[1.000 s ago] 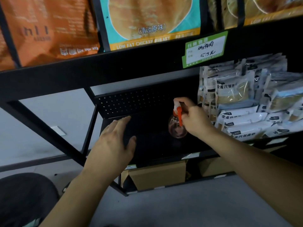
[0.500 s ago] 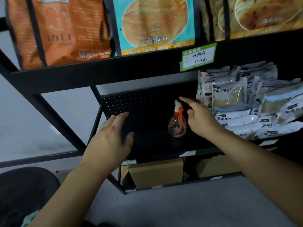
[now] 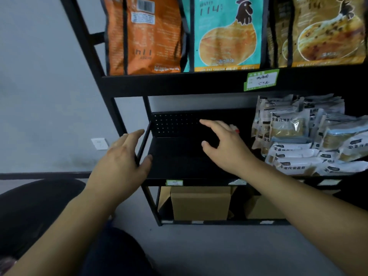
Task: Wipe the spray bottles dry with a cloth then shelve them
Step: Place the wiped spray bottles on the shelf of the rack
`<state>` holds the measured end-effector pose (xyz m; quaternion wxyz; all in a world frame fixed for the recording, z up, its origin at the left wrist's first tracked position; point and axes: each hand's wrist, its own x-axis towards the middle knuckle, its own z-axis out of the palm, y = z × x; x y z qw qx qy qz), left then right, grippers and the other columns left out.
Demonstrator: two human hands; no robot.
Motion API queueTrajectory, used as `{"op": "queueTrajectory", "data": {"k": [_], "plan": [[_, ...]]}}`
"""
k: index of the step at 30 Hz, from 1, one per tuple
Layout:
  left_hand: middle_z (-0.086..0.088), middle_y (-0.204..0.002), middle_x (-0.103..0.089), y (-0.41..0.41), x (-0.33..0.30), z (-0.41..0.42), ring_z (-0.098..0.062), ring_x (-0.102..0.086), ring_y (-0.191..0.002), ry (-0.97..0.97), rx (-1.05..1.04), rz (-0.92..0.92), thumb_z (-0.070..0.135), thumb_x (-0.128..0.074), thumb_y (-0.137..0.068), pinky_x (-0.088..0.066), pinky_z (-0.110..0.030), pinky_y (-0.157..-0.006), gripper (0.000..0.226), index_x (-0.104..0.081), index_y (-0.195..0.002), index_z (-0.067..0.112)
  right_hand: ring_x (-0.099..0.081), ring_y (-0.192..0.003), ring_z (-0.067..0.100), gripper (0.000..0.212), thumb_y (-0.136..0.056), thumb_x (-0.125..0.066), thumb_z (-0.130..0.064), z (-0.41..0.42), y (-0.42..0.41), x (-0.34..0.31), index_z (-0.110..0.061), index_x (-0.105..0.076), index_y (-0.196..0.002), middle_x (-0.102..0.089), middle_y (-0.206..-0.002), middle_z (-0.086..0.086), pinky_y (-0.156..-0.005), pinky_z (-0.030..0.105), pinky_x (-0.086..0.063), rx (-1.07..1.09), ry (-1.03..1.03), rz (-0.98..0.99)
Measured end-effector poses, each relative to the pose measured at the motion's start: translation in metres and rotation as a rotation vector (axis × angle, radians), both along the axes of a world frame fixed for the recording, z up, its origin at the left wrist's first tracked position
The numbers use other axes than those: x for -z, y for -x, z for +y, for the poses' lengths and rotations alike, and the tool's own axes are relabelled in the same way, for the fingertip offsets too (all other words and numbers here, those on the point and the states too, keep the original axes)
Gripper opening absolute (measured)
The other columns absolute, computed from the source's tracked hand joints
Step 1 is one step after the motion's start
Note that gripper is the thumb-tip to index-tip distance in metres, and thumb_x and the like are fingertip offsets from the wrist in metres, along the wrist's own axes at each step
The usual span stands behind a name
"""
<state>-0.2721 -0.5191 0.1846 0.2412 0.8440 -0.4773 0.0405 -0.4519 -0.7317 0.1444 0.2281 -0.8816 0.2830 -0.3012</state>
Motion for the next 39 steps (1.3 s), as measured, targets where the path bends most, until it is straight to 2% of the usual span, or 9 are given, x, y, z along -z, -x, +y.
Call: {"op": "queueTrajectory", "data": {"k": [1, 2, 5, 7, 17, 24, 28, 35, 39], "plan": [[0.001, -0.164, -0.044, -0.003, -0.003, 0.012, -0.023, -0.044, -0.148, 0.005, -0.018, -0.001, 0.041, -0.064, -0.102, -0.042, -0.041, -0.116, 0.071, -0.030, -0.164, 0.031, -0.037, -0.137, 0.002, 0.056, -0.096, -0.060, -0.033, 0.011, -0.007, -0.004, -0.042, -0.039, -0.147, -0.041, -0.149, -0.018, -0.122, 0.027, -0.004, -0.016, 0.004, 0.006], [0.001, -0.164, -0.044, -0.007, -0.005, 0.023, -0.023, -0.044, -0.148, 0.010, -0.038, -0.005, 0.041, -0.064, -0.102, -0.043, -0.041, -0.115, 0.071, -0.030, -0.164, 0.031, -0.035, -0.139, 0.003, 0.057, -0.096, -0.061, -0.032, 0.021, -0.013, -0.007, -0.041, -0.039, -0.148, -0.040, -0.149, -0.018, -0.120, 0.019, -0.005, -0.042, -0.011, 0.006], [0.001, -0.164, -0.044, -0.020, -0.007, 0.062, -0.023, -0.046, -0.146, 0.010, -0.096, -0.010, 0.039, -0.065, -0.102, -0.042, -0.040, -0.116, 0.071, -0.032, -0.164, 0.030, -0.033, -0.140, 0.001, 0.062, -0.095, -0.064, -0.034, 0.053, -0.036, -0.014, -0.042, -0.035, -0.150, -0.037, -0.151, -0.019, -0.118, 0.028, -0.030, -0.137, -0.048, -0.004], [0.001, -0.162, -0.046, -0.030, -0.007, 0.089, -0.024, -0.051, -0.140, 0.007, -0.136, -0.012, 0.039, -0.066, -0.101, -0.042, -0.039, -0.114, 0.071, -0.033, -0.163, 0.028, -0.030, -0.141, 0.001, 0.066, -0.094, -0.065, -0.036, 0.073, -0.052, -0.018, -0.043, -0.032, -0.151, -0.034, -0.152, -0.019, -0.116, 0.027, -0.028, -0.197, -0.054, 0.020], [0.003, -0.164, -0.043, -0.079, 0.004, 0.217, -0.023, -0.044, -0.149, -0.027, -0.359, -0.026, 0.046, -0.065, -0.098, -0.042, -0.045, -0.118, 0.072, -0.033, -0.161, 0.031, -0.015, -0.147, 0.000, 0.080, -0.091, -0.066, -0.045, 0.166, -0.142, -0.022, -0.051, -0.016, -0.154, -0.018, -0.162, -0.021, -0.120, 0.028, -0.019, -0.476, 0.035, 0.138], [0.007, -0.169, -0.032, -0.102, 0.011, 0.287, -0.022, -0.037, -0.153, -0.063, -0.511, 0.011, 0.053, -0.063, -0.097, -0.042, -0.053, -0.120, 0.076, -0.028, -0.163, 0.037, -0.013, -0.148, 0.001, 0.077, -0.092, -0.065, -0.048, 0.229, -0.204, -0.006, -0.051, -0.019, -0.154, -0.016, -0.162, -0.020, -0.121, 0.029, -0.018, -0.624, 0.060, 0.187], [0.002, -0.170, -0.033, -0.113, 0.022, 0.323, -0.025, -0.036, -0.154, -0.096, -0.591, 0.010, 0.049, -0.065, -0.097, -0.036, -0.045, -0.124, 0.076, -0.036, -0.163, 0.028, -0.012, -0.148, 0.000, 0.077, -0.091, -0.066, -0.049, 0.264, -0.233, 0.005, -0.053, -0.020, -0.152, -0.015, -0.161, -0.023, -0.120, 0.028, -0.020, -0.693, 0.052, 0.218], [0.001, -0.169, -0.036, -0.132, 0.047, 0.377, -0.026, -0.039, -0.153, -0.096, -0.706, 0.071, 0.048, -0.068, -0.094, -0.040, -0.052, -0.122, 0.074, -0.041, -0.160, 0.029, -0.014, -0.147, 0.000, 0.076, -0.091, -0.065, -0.047, 0.319, -0.276, 0.028, -0.053, -0.020, -0.153, -0.016, -0.161, -0.024, -0.119, 0.026, -0.019, -0.813, 0.036, 0.256], [-0.002, -0.170, -0.035, -0.144, 0.060, 0.394, -0.027, -0.035, -0.156, -0.116, -0.753, 0.095, 0.045, -0.070, -0.094, -0.035, -0.049, -0.125, 0.075, -0.040, -0.161, 0.029, -0.012, -0.148, 0.000, 0.076, -0.093, -0.064, -0.045, 0.343, -0.299, 0.042, -0.053, -0.018, -0.153, -0.015, -0.161, -0.024, -0.118, 0.028, -0.021, -0.874, 0.023, 0.286]]}}
